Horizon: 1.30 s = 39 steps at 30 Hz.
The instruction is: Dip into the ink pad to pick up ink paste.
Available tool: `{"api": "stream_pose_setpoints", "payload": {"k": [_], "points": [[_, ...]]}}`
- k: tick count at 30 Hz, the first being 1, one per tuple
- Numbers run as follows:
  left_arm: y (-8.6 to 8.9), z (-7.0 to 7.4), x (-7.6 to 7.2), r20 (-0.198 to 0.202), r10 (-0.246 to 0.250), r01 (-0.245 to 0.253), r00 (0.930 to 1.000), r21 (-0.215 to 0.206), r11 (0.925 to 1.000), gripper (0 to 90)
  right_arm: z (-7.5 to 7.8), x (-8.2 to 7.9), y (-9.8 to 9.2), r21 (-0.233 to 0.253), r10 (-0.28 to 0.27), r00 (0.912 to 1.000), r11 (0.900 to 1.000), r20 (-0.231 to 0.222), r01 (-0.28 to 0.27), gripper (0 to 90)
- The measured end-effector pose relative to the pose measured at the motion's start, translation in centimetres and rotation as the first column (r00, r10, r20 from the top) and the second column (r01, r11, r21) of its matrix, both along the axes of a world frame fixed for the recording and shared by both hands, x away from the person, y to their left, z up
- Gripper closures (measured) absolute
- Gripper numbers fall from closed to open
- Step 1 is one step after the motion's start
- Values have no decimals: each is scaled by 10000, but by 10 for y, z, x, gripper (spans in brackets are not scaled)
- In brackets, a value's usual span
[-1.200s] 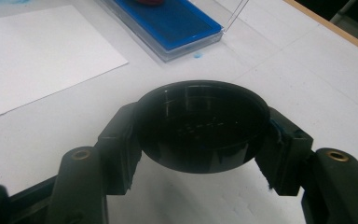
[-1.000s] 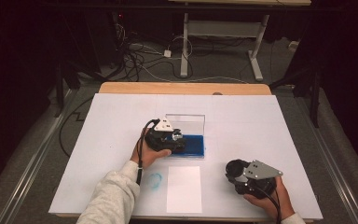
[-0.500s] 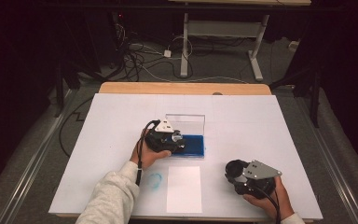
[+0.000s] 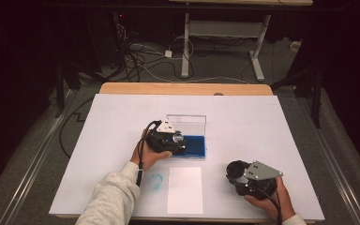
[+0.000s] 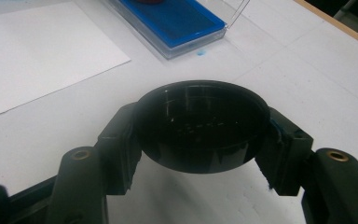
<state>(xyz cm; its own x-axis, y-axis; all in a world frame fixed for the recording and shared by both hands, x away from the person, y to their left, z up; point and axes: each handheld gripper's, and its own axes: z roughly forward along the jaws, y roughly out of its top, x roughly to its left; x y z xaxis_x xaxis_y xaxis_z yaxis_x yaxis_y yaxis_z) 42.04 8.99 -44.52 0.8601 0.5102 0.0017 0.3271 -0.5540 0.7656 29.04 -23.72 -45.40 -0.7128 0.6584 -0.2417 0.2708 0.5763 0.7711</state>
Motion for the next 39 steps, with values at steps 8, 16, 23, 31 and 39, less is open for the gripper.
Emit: {"api": "stream_pose_setpoints", "payload": {"k": [8,16,23,31,39], "points": [[-4,5,0,-131,59,-52,9999,550,9985,546,0,0,0,-19,21,10000,10000,28,-21,384],[-11,14,2,-440,100,-37,9990,1409,9900,546,-1,0,0,-4,34,10000,10000,-20,-34,384],[-10,13,3,-472,100,-37,9988,1324,9912,546,-1,0,0,-7,38,10000,10000,-30,-38,384],[-10,13,3,-442,94,-39,9990,1228,9924,546,-1,0,0,-12,40,10000,10000,-29,-40,384],[-9,12,3,-490,84,-25,9988,1182,9930,546,-1,0,0,-30,43,10000,10000,-47,-43,383]]}}
